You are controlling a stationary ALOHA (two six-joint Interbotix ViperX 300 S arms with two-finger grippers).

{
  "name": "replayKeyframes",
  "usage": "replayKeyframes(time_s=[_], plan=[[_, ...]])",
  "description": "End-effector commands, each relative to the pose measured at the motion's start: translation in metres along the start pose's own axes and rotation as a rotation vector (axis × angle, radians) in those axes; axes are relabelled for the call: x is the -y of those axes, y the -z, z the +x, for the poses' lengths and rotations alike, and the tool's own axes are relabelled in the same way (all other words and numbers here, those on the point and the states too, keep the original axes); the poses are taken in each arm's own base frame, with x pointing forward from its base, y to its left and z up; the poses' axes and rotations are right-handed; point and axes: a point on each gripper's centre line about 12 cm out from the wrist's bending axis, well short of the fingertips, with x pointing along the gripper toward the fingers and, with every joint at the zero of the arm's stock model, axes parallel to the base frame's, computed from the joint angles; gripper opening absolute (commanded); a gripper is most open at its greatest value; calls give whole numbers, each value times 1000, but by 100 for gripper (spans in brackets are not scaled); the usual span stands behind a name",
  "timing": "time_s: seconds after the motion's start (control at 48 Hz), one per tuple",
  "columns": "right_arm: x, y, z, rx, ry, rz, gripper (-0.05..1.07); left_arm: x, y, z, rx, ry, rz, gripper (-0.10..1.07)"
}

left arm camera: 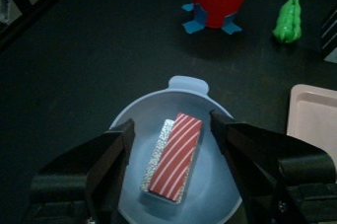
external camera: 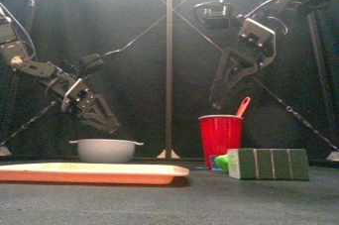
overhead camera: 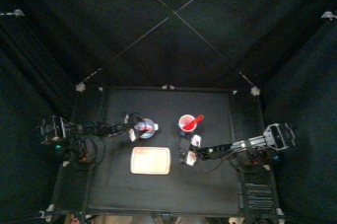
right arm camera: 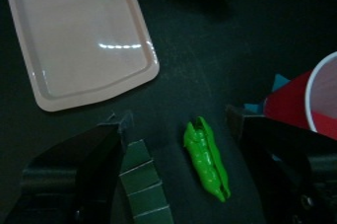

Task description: Place salmon sushi in bowl

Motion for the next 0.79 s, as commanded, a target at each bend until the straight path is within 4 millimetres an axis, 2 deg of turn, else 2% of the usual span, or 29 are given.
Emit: replayKeyframes(time_s=[0.0,0.521,0.771], plan=[[0,-7,-5,24,-8,7,103,-1,-11,2,35,-5,-4,95],[0,-5,-5,20,-9,0,103,-1,-12,2,38,-5,-1,95],[5,-3,-16,37,-14,14,103,0,-14,2,43,-4,-8,95]])
